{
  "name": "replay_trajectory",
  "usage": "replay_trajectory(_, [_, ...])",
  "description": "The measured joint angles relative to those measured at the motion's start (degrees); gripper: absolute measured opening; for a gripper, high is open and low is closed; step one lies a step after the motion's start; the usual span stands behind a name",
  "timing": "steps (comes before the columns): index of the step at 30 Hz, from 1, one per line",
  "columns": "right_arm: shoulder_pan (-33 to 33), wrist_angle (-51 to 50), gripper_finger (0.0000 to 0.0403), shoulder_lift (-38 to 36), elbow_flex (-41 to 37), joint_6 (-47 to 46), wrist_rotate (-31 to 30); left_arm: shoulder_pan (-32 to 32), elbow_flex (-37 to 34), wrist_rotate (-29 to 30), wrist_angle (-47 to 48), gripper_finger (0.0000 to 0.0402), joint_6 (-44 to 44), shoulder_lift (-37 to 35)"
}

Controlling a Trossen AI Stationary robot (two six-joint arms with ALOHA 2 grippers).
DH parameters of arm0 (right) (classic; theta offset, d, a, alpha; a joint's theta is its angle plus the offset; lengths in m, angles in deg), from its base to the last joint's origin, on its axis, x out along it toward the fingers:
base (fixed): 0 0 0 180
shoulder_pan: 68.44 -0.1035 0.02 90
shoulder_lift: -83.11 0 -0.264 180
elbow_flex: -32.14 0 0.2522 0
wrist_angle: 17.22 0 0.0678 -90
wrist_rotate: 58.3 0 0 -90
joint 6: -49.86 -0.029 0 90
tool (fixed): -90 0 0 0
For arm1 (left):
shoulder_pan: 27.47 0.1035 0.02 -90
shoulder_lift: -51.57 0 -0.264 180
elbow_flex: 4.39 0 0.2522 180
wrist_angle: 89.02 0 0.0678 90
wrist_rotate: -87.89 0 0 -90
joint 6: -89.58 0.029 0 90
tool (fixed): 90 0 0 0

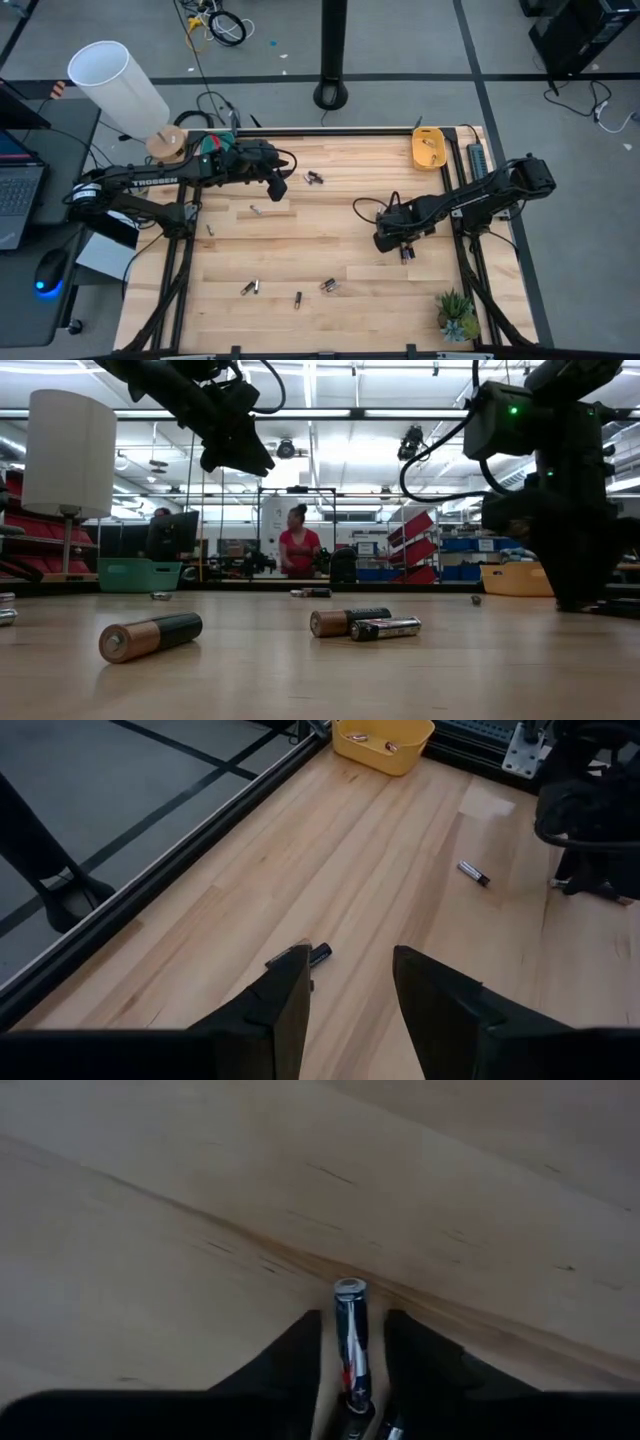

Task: Sort batteries
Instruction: Put the silver battery into the yellow bin

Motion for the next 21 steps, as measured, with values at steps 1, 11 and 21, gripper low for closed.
replay_trajectory(1, [0.0, -0.2, 0.0094, 0.2, 0.0, 1.3, 0.0, 0.0, 0.0, 0.0, 0.0, 0.0157, 0.1, 0.0])
replay_trajectory(11, [0.9, 0.9, 0.0020, 0.7, 1.3, 10.6, -1.1, 0.0, 0.0, 0.0, -0.1, 0.0157, 0.0, 0.0])
replay_trajectory(21, [5.7, 4.2, 0.0018, -1.6, 5.7, 18.9, -2.5, 0.0, 0.0, -0.3, -1.7, 0.0157, -1.7, 0.0])
